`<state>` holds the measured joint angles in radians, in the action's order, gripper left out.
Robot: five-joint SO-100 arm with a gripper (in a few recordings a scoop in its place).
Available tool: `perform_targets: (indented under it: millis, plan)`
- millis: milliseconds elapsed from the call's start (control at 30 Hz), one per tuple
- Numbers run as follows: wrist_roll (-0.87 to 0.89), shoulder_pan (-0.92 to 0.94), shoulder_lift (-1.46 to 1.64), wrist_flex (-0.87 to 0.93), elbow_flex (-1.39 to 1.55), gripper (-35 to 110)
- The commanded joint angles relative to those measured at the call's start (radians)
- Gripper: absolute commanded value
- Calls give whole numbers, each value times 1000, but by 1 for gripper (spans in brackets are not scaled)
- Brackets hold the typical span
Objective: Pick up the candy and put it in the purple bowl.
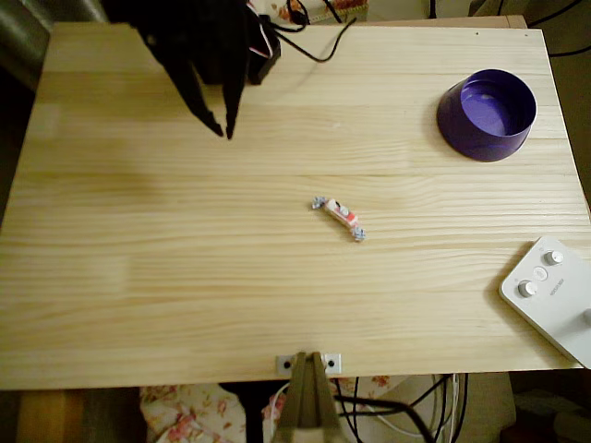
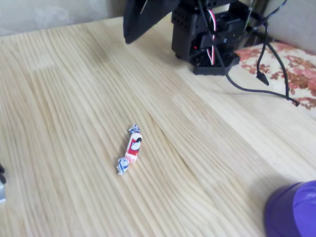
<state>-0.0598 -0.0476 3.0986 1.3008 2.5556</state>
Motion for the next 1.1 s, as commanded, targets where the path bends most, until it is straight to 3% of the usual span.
perform_targets:
  millis: [0, 300, 467, 700, 1067]
  plan:
    - [-8, -92, -44, -51, -117, -1]
    - [-109, -319, -379, -233, -179, -1]
    - [-190, -356, -681, -368, -285, -1]
    - [-156, -365, -1040, -561, -351, 3]
    - [-123, -442, -1158, -621, -337, 16]
